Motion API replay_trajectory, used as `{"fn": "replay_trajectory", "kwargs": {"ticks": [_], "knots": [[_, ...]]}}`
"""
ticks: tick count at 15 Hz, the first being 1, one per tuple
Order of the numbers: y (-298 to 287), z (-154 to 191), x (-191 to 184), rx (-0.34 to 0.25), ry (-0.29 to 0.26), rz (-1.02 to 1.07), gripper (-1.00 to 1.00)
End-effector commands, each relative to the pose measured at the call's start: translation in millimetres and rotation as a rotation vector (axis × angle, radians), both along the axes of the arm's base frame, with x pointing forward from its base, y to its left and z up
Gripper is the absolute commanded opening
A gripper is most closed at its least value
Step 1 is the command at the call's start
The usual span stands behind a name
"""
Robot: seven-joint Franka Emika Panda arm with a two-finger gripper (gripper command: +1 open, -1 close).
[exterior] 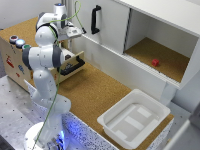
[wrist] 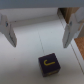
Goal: Place the purple object on top of the drawer
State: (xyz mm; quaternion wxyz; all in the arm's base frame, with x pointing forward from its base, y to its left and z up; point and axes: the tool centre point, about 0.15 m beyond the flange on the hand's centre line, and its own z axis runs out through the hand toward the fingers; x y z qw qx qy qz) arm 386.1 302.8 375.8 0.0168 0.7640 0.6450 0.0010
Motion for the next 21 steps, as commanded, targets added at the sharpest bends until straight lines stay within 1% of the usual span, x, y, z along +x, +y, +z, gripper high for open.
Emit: {"fn": "replay_trajectory", "kwargs": {"ticks": [1, 3, 4, 5, 7, 9, 12, 15, 16, 21], "knots": [[-9.5, -33.3, 0.5, 0.095, -0.039, 0.125, 1.0], [-11.1, -37.3, 8.1, 0.087, -0.039, 0.16, 1.0], [-11.3, -39.5, 12.6, 0.084, -0.024, 0.172, 1.0], [-13.8, -41.8, 17.1, 0.094, -0.001, 0.186, 1.0], [-16.8, -49.6, 22.1, 0.088, 0.01, 0.199, 1.0], [-22.7, -57.9, 21.8, 0.073, 0.011, 0.218, 1.0], [-32.1, -61.7, 24.1, 0.065, 0.017, 0.232, 1.0], [-38.7, -66.9, 25.3, 0.045, 0.024, 0.241, 1.0], [-40.0, -68.4, 24.9, 0.037, 0.023, 0.243, -1.0], [-40.3, -70.9, 24.6, 0.031, 0.022, 0.234, -1.0]]}}
